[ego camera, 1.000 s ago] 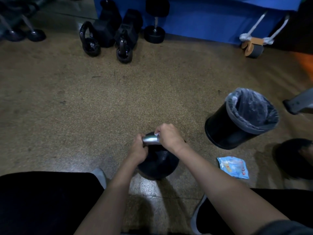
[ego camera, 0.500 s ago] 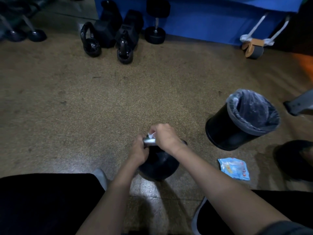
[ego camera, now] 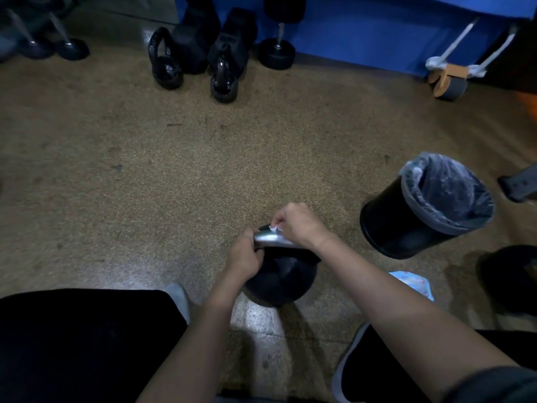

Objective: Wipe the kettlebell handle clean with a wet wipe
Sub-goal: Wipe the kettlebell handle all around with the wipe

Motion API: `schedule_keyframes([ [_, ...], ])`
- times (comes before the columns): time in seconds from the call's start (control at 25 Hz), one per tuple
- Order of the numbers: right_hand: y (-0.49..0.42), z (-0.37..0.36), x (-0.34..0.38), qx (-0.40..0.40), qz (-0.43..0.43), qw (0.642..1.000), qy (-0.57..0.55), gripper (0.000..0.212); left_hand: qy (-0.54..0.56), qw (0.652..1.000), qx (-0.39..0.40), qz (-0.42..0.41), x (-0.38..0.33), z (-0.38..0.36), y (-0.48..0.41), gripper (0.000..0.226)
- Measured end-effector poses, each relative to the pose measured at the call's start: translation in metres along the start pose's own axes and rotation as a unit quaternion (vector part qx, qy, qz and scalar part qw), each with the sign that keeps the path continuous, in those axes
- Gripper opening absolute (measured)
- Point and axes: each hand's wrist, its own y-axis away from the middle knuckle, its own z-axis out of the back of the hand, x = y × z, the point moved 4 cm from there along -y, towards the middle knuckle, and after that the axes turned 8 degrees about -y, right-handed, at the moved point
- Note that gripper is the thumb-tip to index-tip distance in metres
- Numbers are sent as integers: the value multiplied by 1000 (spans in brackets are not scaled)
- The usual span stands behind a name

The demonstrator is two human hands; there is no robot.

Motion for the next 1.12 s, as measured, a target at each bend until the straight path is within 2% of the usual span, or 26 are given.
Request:
schedule_keyframes([
  [0.52,-7,-2,-1,53,14,998,-5,22,19,999,21,19,12,0,-2,43],
  [0.72,-10,-1,-8,55,-19,998,-15,23,57,998,17,35,19,-7,-3,31],
  [0.88,-8,0,-1,52,6,998,-28,22,69,997,17,42,19,-9,-2,40],
  [1.0,-13,0,-3,53,-8,999,-10,21,74,995,18,57,23,-11,-4,48],
  [1.12,-15,-7,6,57,8,998,-12,19,68,996,20,61,24,-13,-4,46],
])
